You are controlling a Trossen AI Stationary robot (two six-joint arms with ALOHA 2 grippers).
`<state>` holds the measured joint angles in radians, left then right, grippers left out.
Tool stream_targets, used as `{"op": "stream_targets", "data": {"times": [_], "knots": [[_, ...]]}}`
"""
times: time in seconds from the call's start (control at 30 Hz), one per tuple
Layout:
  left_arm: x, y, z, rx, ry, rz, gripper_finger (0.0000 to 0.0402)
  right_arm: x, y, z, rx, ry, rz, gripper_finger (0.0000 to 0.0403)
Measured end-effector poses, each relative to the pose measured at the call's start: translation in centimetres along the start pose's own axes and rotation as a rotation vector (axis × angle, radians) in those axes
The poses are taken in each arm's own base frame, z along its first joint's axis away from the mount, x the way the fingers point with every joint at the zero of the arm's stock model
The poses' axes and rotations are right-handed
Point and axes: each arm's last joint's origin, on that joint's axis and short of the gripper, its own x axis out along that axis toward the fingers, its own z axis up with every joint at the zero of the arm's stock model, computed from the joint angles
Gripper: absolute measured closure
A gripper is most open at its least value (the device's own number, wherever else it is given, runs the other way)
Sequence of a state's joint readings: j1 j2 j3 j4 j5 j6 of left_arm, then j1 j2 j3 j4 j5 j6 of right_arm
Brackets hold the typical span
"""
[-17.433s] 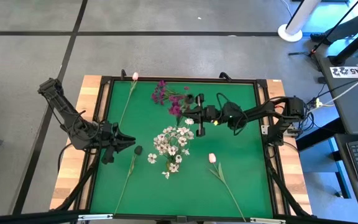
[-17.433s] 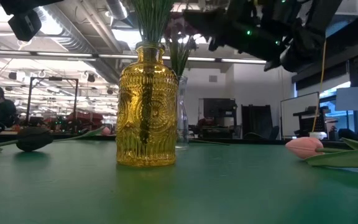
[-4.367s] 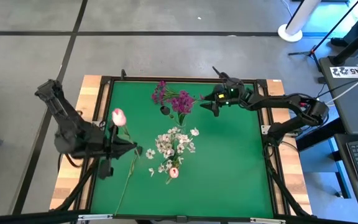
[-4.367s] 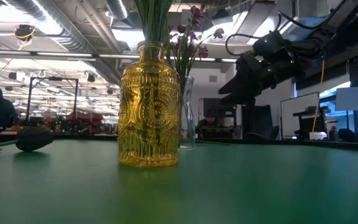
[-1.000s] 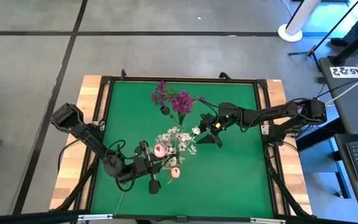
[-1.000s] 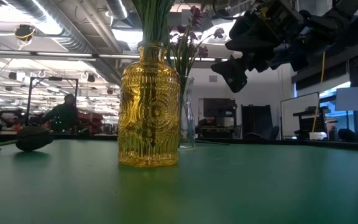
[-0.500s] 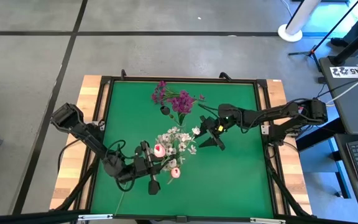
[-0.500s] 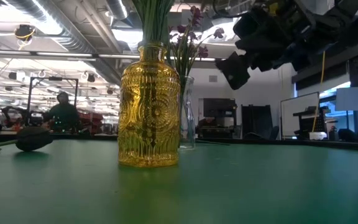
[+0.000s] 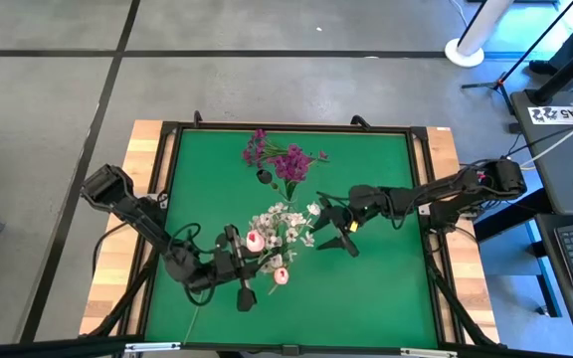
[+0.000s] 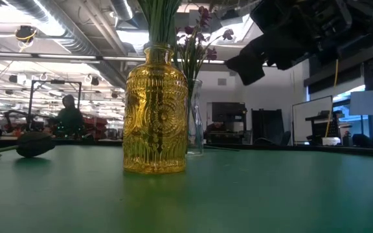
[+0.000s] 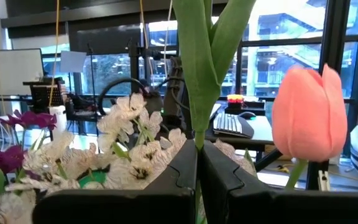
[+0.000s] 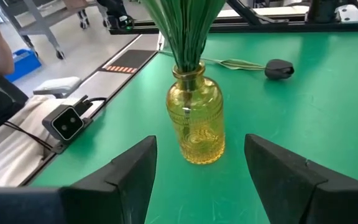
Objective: Sort flowers into vase by color
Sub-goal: Put the pink tulip into the yellow vase
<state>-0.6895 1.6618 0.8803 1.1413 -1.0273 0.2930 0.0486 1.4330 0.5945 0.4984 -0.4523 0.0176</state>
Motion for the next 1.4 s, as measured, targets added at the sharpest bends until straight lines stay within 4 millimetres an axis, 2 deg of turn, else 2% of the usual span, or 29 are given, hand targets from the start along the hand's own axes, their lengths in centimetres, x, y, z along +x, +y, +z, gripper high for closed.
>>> {"op": "stream_targets", "data": {"times": [1.4], "knots": [[-0.06, 0.42, 0.21, 0.122, 0.029, 0.118, 0.0401, -0.02, -0.13, -0.01, 0.003, -0.001, -0.018, 0.0162]]}}
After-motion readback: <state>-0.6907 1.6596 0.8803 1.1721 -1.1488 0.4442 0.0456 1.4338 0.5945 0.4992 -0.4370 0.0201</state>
